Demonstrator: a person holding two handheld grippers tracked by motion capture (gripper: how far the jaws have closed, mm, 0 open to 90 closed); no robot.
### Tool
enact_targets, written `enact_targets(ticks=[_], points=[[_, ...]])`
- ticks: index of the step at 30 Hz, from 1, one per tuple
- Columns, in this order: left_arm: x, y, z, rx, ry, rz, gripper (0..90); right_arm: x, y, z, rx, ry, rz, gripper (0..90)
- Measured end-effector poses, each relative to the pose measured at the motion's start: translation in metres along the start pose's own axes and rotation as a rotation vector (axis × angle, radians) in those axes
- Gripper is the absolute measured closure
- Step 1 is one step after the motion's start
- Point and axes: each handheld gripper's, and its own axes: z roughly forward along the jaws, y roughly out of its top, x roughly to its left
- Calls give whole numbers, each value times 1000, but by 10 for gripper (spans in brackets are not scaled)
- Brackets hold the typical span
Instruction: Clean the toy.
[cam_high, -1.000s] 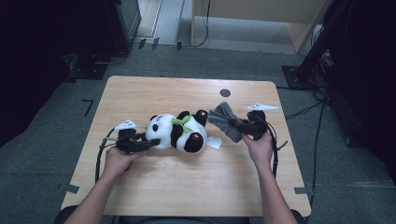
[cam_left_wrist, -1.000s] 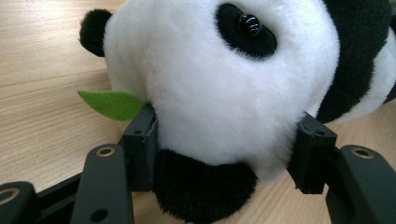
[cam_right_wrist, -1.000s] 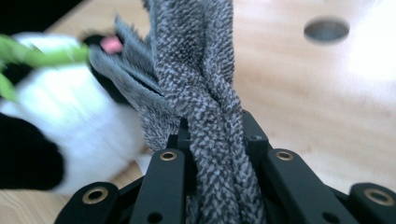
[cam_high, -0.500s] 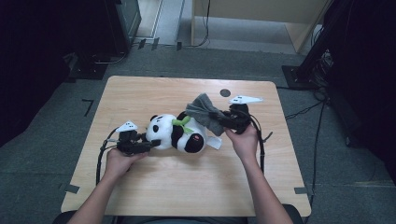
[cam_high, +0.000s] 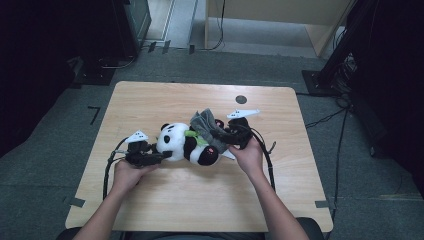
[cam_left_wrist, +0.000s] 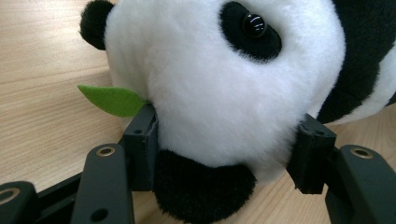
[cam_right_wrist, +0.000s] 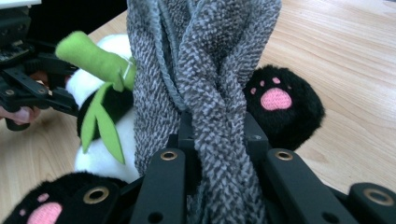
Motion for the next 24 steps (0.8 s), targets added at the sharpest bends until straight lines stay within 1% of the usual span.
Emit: enact_targets(ticks=[2,4,9,13,16,20,24], points=[[0,0,0,1,0,-3,390,0,-1,0,7,-12,-13,772],[0,0,0,1,-2,-3,390,-3,-4,-1,14,-10,-17,773],[1,1,0,0,-5,-2,390,-12,-13,-3,13,3,10,773],[1,3,0,6,-8,-4,389,-17,-17,-5,28,7,31,773],[2,4,0,7,-12,-7,389,-20,-21,-5,36,0,37,772],[3,5,0,6,-16,-12,389,-26,-25,-6,66,-13,49,771],[3,6,0,8,-20,-15,389,-31,-30,-6,88,-20,71,770]])
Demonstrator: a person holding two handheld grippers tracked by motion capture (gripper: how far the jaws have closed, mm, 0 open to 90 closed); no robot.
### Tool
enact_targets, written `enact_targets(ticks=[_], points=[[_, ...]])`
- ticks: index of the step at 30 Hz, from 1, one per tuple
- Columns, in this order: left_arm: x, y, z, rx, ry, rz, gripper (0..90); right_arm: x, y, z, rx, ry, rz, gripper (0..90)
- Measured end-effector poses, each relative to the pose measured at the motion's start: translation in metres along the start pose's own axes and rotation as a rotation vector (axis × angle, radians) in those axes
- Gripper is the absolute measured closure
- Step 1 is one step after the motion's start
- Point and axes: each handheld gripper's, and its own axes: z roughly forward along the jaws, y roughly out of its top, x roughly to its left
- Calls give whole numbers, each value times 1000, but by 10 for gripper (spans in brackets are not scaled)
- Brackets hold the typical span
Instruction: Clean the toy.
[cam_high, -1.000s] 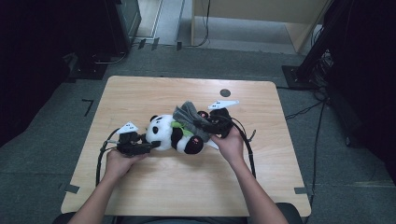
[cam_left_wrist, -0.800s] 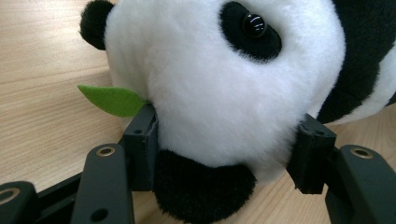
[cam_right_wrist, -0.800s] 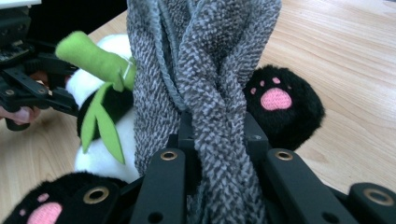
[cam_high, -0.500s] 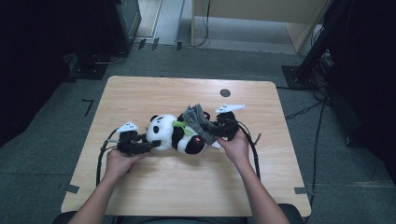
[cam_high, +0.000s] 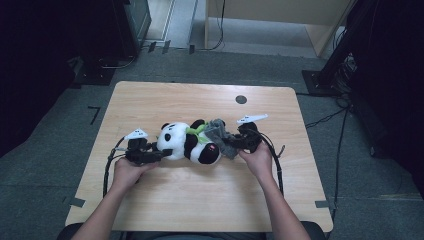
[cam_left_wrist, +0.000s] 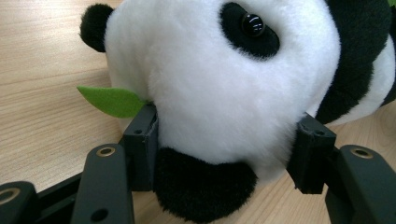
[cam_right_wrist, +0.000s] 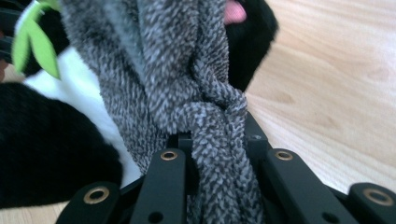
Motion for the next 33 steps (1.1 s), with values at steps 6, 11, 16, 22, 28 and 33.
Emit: enact_targets(ticks=[6,11,16,22,28,33], points=[[-2,1,0,3,12,11,389,-7,-5,1,46,-29,16,766],[0,1,0,-4,4,6,388,-14,-7,1,76,-54,32,768],[1,0,0,-4,0,2,388,-24,-10,-4,116,-126,65,769],[1,1,0,-10,-2,-11,389,-25,-4,-27,36,-158,84,771],[0,1,0,-13,3,-15,389,-8,12,-53,-54,-163,25,772],[0,1,1,-14,6,-12,390,9,23,-64,-113,-123,-9,772]])
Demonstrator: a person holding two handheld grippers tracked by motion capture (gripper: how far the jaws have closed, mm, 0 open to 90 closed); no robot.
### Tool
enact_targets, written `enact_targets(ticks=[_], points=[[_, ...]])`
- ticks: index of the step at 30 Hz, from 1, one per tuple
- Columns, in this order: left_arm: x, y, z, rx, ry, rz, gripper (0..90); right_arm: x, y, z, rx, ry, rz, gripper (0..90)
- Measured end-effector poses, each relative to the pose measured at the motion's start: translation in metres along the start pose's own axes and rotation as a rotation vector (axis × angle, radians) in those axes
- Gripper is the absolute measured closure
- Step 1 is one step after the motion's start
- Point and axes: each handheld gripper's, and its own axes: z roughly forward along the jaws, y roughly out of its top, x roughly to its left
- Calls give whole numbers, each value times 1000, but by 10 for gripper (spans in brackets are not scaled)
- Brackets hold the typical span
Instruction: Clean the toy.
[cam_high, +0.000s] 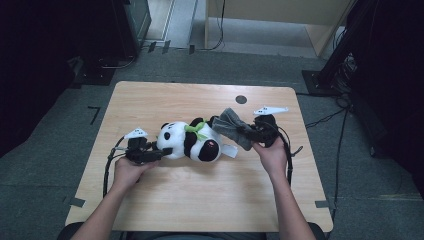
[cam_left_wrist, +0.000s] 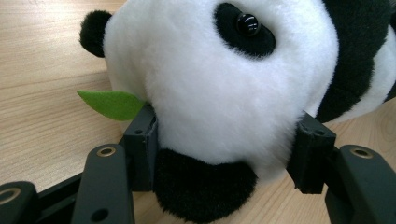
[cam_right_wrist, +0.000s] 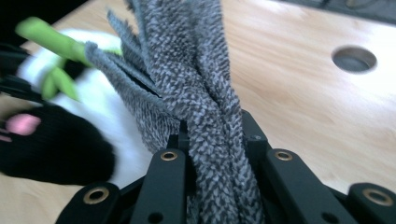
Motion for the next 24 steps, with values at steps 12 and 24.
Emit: enact_targets(ticks=[12,24], points=[[-1,0,0,6,8,2,390,60,24,-14,-59,127,-109,771],[-2,1,1,38,15,5,403,80,-2,14,84,147,-155,771]])
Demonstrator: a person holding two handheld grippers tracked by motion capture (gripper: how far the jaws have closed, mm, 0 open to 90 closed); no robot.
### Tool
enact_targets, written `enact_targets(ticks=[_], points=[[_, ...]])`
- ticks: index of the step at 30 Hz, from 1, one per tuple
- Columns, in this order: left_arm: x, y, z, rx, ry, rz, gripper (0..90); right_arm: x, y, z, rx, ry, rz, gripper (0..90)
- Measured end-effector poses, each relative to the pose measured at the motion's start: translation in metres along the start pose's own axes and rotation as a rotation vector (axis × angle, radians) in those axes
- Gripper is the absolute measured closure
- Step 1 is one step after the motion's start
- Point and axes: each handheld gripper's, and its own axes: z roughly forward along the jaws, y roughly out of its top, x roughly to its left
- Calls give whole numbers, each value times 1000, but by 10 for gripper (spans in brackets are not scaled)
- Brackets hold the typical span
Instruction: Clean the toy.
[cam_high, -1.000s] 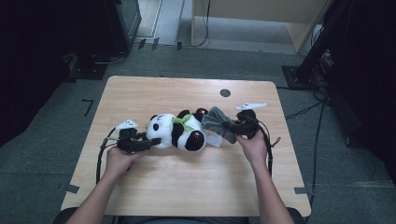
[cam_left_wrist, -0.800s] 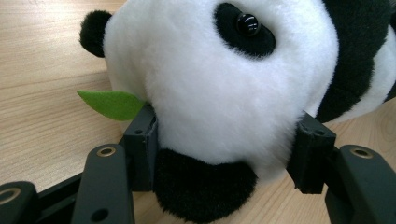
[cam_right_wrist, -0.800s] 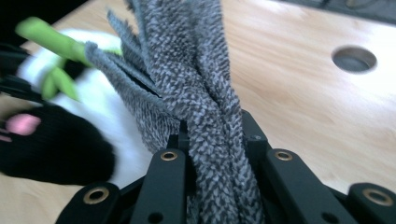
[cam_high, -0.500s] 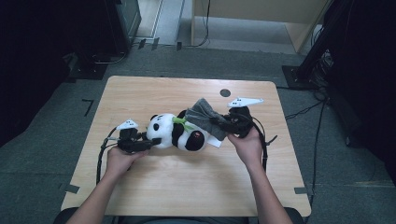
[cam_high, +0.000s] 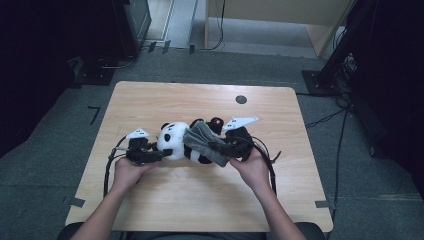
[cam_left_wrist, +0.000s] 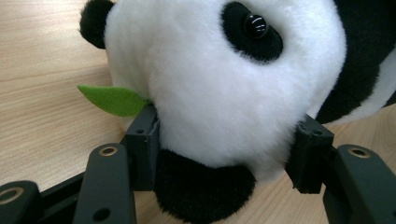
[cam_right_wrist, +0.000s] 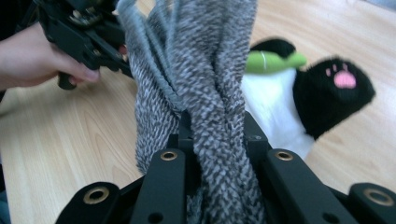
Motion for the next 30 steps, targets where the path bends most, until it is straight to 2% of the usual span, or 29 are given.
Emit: enact_targets(ticks=[1,3,5,10,13,18,21,23,26,30], points=[[0,0,0,0,-1,-2,403,-2,-3,-1,0,0,5,771],[0,0,0,-1,-2,-4,404,-6,-8,-6,5,-34,2,773],[0,0,0,-2,-2,-6,404,-12,-12,-9,5,-48,27,774],[0,0,0,-1,-2,-8,404,-21,-21,-10,3,-46,62,774],[1,0,0,-3,-3,-14,404,-25,-23,-9,20,-66,63,774],[1,0,-1,-8,-5,-20,402,-37,-30,-7,50,-77,98,775],[1,0,0,-11,-4,-19,402,-44,-30,-16,18,-79,138,776],[1,0,0,-11,-4,-21,402,-45,-28,-23,-13,-79,143,775],[1,1,0,-11,-1,-24,402,-41,-21,-34,-52,-76,131,775],[0,1,0,-10,2,-23,402,-27,-11,-42,-99,-60,93,774]])
